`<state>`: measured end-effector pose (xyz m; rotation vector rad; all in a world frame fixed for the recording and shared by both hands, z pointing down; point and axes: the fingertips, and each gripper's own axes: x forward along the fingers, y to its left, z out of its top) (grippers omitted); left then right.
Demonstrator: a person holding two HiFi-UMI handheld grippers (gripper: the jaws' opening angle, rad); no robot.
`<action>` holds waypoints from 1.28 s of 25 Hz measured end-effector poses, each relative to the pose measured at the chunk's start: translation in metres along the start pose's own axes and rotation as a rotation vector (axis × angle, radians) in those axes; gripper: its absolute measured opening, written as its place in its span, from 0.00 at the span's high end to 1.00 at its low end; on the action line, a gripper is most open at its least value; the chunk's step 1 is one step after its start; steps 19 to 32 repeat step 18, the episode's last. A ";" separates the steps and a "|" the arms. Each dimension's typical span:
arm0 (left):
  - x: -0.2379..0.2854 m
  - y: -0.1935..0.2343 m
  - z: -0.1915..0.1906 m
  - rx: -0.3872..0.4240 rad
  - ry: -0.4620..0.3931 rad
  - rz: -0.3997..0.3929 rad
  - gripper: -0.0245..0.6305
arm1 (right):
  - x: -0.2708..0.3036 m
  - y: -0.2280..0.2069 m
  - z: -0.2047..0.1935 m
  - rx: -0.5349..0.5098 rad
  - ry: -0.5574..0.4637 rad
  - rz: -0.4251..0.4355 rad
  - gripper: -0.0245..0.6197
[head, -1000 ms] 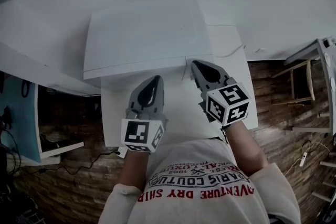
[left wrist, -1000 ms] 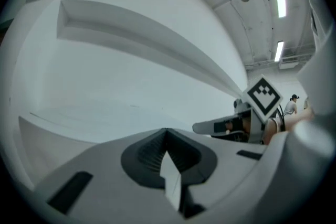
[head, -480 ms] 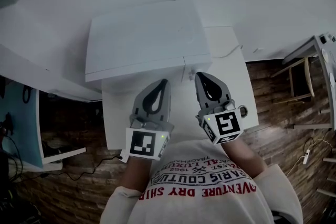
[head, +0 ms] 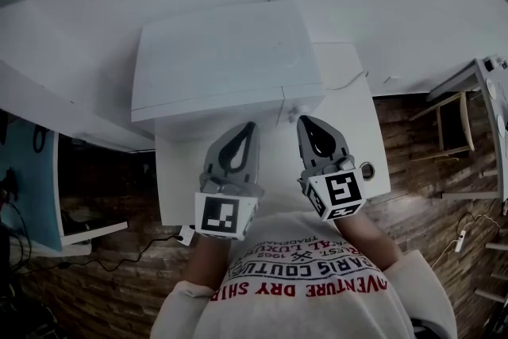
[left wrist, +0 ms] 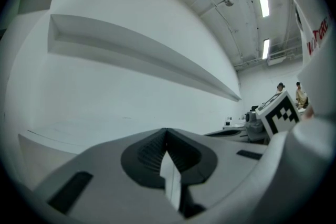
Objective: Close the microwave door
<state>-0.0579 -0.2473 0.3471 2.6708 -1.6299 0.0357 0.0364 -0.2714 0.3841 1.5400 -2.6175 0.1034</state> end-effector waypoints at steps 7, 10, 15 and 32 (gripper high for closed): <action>0.001 0.004 -0.013 -0.042 0.010 0.000 0.96 | 0.000 0.001 -0.004 0.013 0.018 0.012 0.94; 0.001 0.004 -0.014 -0.055 0.013 0.001 0.95 | -0.002 0.000 -0.005 0.011 0.025 0.011 0.94; 0.001 0.002 -0.020 -0.057 0.031 -0.002 0.96 | -0.004 0.000 -0.012 0.022 0.044 0.010 0.94; 0.000 0.002 -0.022 -0.056 0.039 -0.005 0.96 | -0.006 0.001 -0.015 0.035 0.053 0.012 0.94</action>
